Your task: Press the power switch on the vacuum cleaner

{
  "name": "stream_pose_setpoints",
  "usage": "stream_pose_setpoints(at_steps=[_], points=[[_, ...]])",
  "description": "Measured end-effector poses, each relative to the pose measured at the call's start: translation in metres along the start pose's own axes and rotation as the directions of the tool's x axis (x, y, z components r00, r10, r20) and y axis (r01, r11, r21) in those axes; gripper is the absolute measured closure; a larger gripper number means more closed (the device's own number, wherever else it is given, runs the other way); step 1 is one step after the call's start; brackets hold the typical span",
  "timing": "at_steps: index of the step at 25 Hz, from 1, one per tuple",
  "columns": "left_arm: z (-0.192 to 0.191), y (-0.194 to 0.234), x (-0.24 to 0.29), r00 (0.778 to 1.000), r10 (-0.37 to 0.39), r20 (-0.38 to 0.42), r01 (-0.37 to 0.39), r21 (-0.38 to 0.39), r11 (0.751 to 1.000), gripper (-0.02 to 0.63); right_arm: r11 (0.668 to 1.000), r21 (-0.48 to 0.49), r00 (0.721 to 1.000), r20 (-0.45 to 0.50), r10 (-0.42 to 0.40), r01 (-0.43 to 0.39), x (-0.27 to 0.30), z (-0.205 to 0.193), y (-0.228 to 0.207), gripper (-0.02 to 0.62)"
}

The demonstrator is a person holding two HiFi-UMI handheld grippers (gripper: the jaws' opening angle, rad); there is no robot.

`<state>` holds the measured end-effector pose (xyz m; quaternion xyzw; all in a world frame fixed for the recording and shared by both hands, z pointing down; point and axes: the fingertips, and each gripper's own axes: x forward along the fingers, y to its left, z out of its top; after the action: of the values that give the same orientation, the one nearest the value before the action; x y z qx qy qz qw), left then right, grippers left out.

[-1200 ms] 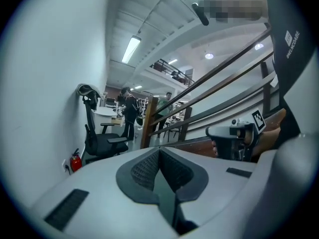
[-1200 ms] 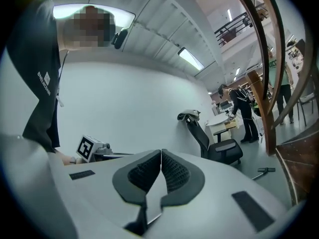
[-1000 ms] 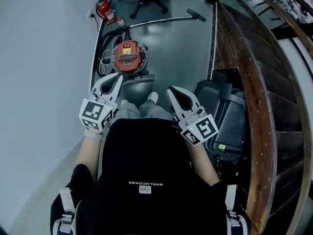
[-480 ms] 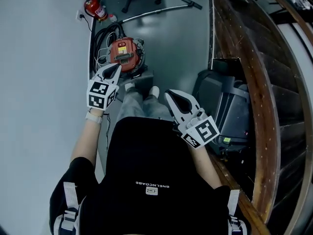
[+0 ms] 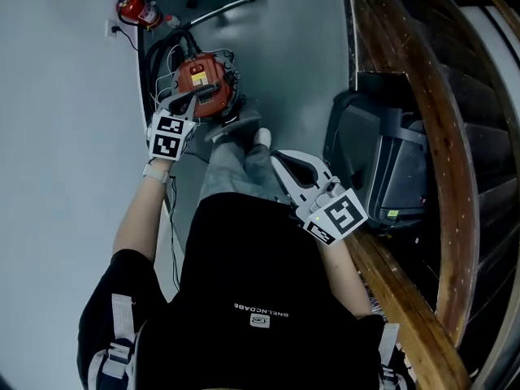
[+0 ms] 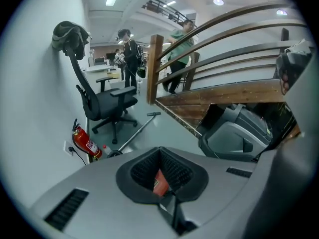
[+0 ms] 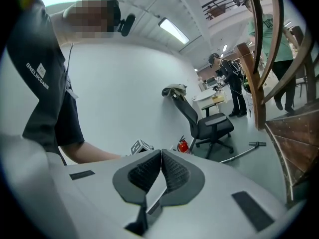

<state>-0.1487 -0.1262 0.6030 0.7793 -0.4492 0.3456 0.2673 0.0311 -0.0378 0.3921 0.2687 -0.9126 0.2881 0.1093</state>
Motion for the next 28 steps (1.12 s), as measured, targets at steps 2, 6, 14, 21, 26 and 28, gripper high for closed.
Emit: stream_pose_setpoints(at_steps=[2,6,14,21,26,28], points=[[-0.007,0.014,0.02,1.0,0.005,-0.022,-0.004,0.003,1.0,0.591,1.0,-0.003,0.999,-0.036,-0.024,0.024,0.014,-0.009,-0.006,0.567],[-0.022,0.039,0.06,0.998,0.005,-0.066,-0.004,0.01,1.0,0.591,0.999,-0.006,0.994,-0.1,-0.051,0.051,0.04,-0.026,-0.019,0.567],[-0.065,0.075,0.135,0.987,-0.006,-0.163,0.013,0.045,0.999,0.591,0.997,0.006,0.982,-0.171,-0.078,0.08,0.083,-0.045,-0.035,0.567],[-0.1,0.106,0.198,0.975,0.004,-0.221,0.009,0.056,0.998,0.591,0.994,0.024,0.981,-0.166,-0.102,0.108,0.116,-0.058,-0.051,0.568],[-0.123,0.124,0.235,0.967,0.03,-0.252,-0.017,0.054,0.998,0.591,0.993,0.04,0.983,-0.148,-0.107,0.114,0.136,-0.067,-0.058,0.568],[-0.13,0.129,0.251,0.964,0.038,-0.262,-0.022,0.062,0.998,0.591,0.991,0.052,0.983,-0.148,-0.111,0.12,0.143,-0.069,-0.062,0.568]])
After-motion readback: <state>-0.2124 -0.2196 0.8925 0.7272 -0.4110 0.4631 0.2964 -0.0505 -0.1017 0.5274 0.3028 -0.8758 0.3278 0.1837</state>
